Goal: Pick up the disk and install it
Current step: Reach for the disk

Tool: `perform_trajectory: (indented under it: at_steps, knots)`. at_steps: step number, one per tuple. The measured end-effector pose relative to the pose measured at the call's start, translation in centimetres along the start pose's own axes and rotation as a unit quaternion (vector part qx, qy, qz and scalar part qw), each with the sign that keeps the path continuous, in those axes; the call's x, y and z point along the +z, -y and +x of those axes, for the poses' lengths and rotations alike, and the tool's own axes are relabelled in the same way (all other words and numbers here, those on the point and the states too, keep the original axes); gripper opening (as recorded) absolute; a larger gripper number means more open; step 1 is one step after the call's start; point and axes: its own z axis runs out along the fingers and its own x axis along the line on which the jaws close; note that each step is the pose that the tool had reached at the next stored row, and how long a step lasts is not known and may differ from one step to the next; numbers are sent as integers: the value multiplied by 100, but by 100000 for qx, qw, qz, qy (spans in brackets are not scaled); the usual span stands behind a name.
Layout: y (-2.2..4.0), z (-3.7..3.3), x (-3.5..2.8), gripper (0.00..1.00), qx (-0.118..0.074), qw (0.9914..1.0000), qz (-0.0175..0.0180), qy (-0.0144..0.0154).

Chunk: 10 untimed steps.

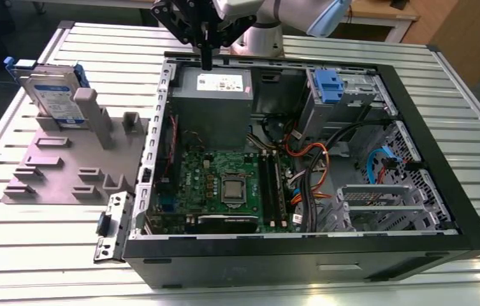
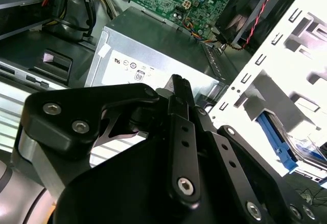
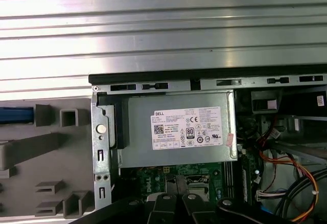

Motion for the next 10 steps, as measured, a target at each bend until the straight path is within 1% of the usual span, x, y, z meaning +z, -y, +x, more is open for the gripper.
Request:
perform_trajectory:
  at_steps: [10]
  knots:
    - [3,41,5,11,-4,100000,2,-1]
